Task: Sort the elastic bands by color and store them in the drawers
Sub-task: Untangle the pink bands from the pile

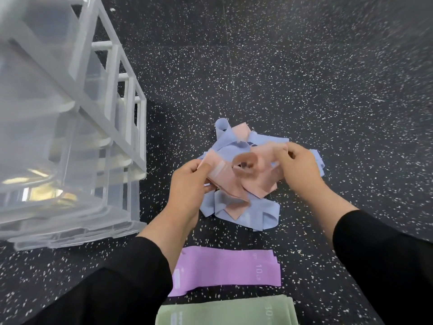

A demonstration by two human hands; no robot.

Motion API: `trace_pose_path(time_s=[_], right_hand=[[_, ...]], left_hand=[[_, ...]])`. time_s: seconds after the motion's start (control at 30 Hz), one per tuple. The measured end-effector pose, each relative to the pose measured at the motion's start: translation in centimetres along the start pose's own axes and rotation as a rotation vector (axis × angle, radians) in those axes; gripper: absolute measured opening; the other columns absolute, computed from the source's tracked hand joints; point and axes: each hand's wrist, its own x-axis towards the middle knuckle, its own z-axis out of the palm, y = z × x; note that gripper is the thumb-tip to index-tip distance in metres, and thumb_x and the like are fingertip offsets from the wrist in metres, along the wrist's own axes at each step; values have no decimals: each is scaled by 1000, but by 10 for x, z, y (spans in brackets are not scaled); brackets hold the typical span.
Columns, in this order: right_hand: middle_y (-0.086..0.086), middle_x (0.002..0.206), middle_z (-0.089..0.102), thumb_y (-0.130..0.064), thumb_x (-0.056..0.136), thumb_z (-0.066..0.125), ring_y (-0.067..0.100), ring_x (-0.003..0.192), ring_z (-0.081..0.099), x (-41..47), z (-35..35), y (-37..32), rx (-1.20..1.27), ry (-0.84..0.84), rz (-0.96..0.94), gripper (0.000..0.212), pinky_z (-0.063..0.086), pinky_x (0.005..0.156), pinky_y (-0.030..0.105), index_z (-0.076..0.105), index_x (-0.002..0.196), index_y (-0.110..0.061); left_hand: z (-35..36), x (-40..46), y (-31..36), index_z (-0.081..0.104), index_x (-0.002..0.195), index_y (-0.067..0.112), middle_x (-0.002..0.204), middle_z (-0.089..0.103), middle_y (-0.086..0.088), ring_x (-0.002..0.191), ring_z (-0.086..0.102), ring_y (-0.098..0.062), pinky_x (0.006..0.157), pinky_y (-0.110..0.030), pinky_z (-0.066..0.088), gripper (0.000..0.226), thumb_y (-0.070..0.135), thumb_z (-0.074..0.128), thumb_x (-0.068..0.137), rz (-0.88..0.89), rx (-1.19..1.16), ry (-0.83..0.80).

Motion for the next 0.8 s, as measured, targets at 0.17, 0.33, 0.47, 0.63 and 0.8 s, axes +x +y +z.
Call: trace_pose_path(time_s=[0.17, 0.33, 0.47, 0.63, 0.8], right_hand=[[16, 72, 60, -16, 86, 56, 22, 65, 49, -13, -9, 3, -42, -69, 186, 18, 36, 55, 28, 58, 81, 1], [17, 75, 58, -10, 87, 54, 19, 57, 48, -34, -20, 7, -150, -177, 382, 18, 37, 51, 23, 62, 93, 5], [14, 81, 58, -14, 77, 53, 21, 64, 57, -39, -26, -6, 30, -145, 489, 36, 44, 58, 27, 59, 102, 11], [14, 95, 59, -9, 93, 53, 26, 88, 58, -47, -39, -53, 320, -120, 509, 10, 52, 93, 52, 60, 99, -5], [15, 86, 56, -4, 96, 53, 33, 79, 63, -62, -43, -97, 604, -123, 477, 10, 61, 64, 44, 60, 89, -5]], left_hand=[[2, -11, 13, 70, 73, 14, 78, 68, -4, 79, 63, -21, 81, -47, 59, 23, 24, 61, 91, 35, 12, 21], [4, -24, 13, 70, 76, 10, 74, 71, 2, 72, 67, -14, 68, -32, 59, 26, 20, 59, 98, 55, 30, 31], [10, -36, 21, 69, 78, 7, 64, 71, 9, 60, 68, -4, 59, -24, 55, 30, 14, 54, 103, 68, 27, 13], [15, -48, 39, 71, 85, -1, 83, 75, -10, 78, 70, -16, 78, -39, 64, 31, 18, 54, 102, 83, 42, -20], [21, -70, 60, 71, 93, -7, 87, 75, -13, 78, 70, -17, 84, -39, 62, 31, 17, 54, 100, 101, -6, -59]])
